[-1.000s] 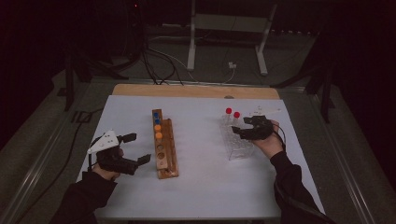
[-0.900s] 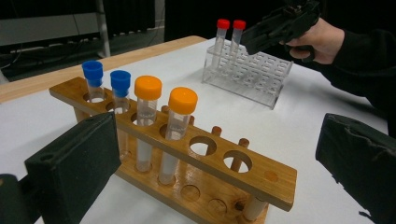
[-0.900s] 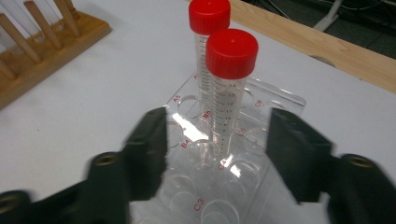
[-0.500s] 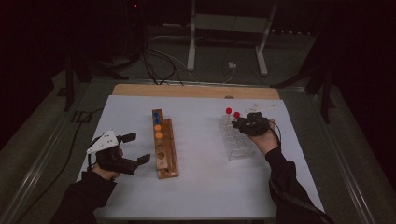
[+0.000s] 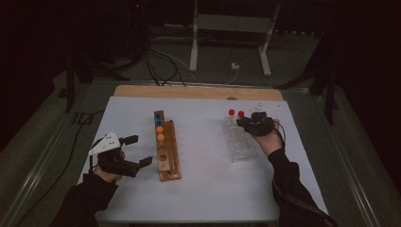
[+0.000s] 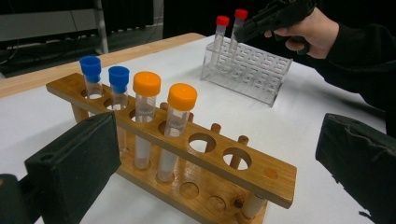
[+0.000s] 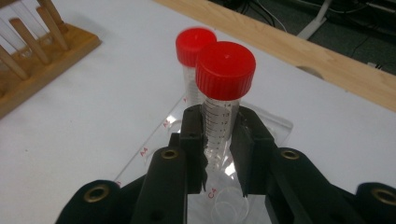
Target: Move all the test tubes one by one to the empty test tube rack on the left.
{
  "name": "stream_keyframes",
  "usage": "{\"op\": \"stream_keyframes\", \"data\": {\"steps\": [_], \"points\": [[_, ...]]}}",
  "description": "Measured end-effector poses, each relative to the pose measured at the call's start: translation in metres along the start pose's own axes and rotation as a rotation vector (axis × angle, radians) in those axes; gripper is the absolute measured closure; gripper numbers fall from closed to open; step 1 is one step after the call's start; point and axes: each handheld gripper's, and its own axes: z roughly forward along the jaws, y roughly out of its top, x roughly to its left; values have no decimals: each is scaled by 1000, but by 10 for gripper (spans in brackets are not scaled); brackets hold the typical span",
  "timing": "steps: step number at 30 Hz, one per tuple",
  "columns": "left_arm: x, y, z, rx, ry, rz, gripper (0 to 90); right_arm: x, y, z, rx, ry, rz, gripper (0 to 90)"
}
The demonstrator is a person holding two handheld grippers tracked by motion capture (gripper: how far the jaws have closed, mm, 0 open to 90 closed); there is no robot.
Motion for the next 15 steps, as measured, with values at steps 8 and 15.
{"op": "stream_keyframes", "data": {"steps": [8,15], "points": [[-1,1,0,3,-5,5,6,2,11,-13,-34,-11,-14,757],[-4,3,1,16,-16,8,6,4,21,-28,-63,-25,-25,757]]}}
